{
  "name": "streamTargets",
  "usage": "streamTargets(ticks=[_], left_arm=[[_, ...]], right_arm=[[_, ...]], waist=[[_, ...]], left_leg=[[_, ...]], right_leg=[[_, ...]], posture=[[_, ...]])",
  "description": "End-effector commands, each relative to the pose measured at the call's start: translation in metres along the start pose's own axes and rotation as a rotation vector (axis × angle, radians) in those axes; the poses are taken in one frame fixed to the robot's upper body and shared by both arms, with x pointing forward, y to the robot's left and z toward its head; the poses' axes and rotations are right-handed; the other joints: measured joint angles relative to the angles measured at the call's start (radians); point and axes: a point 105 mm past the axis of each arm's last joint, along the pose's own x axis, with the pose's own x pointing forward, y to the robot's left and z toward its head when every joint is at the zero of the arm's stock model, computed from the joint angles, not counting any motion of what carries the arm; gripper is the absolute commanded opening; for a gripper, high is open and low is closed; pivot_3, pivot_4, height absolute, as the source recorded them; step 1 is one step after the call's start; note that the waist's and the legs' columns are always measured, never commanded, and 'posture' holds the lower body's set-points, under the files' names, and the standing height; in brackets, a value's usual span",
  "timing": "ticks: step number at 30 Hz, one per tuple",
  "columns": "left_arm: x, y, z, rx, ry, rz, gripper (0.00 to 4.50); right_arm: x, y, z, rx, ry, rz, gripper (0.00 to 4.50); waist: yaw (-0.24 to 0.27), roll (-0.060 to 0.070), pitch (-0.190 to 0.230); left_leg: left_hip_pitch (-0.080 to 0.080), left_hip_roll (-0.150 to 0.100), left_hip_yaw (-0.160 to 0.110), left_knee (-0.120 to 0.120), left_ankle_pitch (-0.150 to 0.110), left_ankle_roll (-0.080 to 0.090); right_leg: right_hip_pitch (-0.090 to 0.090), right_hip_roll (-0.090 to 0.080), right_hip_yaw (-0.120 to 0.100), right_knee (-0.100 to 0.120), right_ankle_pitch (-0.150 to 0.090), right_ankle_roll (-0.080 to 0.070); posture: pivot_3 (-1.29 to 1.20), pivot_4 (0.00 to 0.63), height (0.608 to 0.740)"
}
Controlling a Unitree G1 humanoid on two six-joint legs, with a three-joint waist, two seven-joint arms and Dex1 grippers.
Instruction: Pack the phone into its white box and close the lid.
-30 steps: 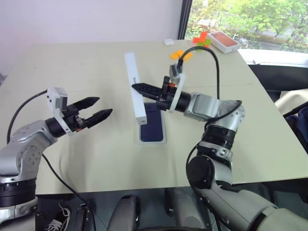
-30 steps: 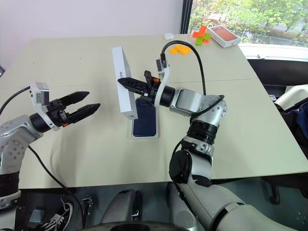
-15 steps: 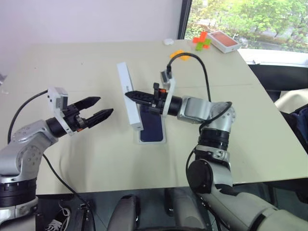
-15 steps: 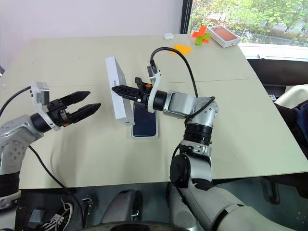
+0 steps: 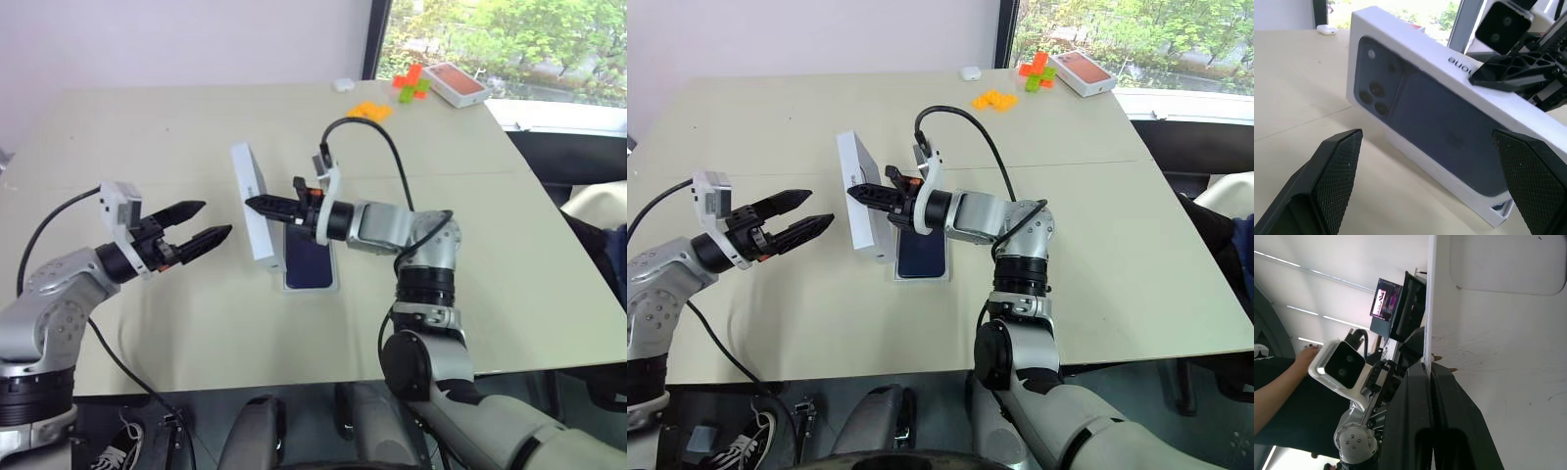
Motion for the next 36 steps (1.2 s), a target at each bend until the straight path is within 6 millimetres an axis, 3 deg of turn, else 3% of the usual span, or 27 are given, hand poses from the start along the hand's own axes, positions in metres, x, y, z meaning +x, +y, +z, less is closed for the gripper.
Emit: streamTargets(ticks=[1,3,6,13,14,19,27,30,36], left_arm=[[0.003,-0.004,0.002,0.024,-0.007,-0.015,4.50],[0.004,-0.003,-0.001,0.025,0.000,-0.013,4.50],[0.006,-0.002,-0.004,-0.001,-0.003,-0.008,3.65],[0.016,-0.005,-0.014,0.009,-0.006,0.006,0.28],[0.017,-0.005,-0.014,0.010,-0.006,0.006,0.05],[0.022,-0.006,-0.014,0.010,-0.018,0.002,0.05],[0.045,-0.009,-0.022,-0.006,-0.055,0.002,0.05],[0.055,-0.016,-0.036,-0.023,-0.037,-0.021,0.00],[0.062,-0.021,-0.041,-0.032,-0.039,-0.036,0.00]], right_arm=[[0.016,-0.011,-0.039,0.187,0.028,0.092,0.03],[0.017,-0.016,-0.039,0.206,0.014,0.069,0.03],[0.018,-0.018,-0.038,0.216,0.005,0.066,0.00],[0.017,-0.024,-0.040,0.237,0.003,0.047,0.00],[0.016,-0.025,-0.040,0.239,0.001,0.044,0.00],[0.012,-0.033,-0.036,0.260,-0.024,0.019,0.00],[0.005,-0.037,-0.034,0.274,-0.044,0.008,0.00],[0.000,-0.041,-0.034,0.287,-0.058,-0.001,0.94],[-0.008,-0.040,-0.025,0.215,-0.092,-0.040,3.96]], waist=[[0.000,0.000,0.000],[0.000,0.000,0.000],[0.000,0.000,0.000],[0.001,0.000,0.000],[0.001,-0.001,0.000],[0.001,0.000,0.000],[0.004,-0.001,-0.002],[0.002,0.000,-0.002],[0.003,0.000,-0.002]], left_leg=[[0.000,0.000,0.000,0.000,0.000,0.000],[0.000,0.000,0.000,0.000,0.000,0.000],[0.000,0.000,0.000,0.000,0.000,0.000],[-0.007,0.000,0.000,0.001,0.000,0.000],[-0.010,0.000,0.000,0.002,0.000,0.000],[-0.012,0.000,0.000,0.002,0.000,0.000],[-0.012,-0.001,0.000,0.003,0.000,0.000],[-0.011,-0.001,0.001,0.003,-0.001,0.001],[-0.010,0.000,0.001,0.003,0.000,0.001]], right_leg=[[0.000,0.000,0.000,0.000,0.000,0.000],[0.000,0.000,0.000,0.000,0.000,0.000],[-0.001,0.000,0.000,0.000,0.000,0.000],[-0.008,0.000,0.000,0.001,0.000,0.000],[-0.011,0.000,0.000,0.002,0.000,0.000],[-0.013,0.000,0.000,0.002,0.000,0.000],[-0.011,-0.001,0.000,0.001,0.000,0.000],[-0.010,-0.001,0.000,0.002,0.000,0.000],[-0.011,-0.001,0.000,0.002,0.001,0.000]], posture=[[0.00,0.150,0.740],[0.00,0.150,0.740],[0.00,0.150,0.740],[0.00,0.150,0.740],[0.00,0.150,0.740],[0.00,0.150,0.740],[0.00,0.150,0.740],[0.00,0.150,0.740],[0.00,0.150,0.740]])
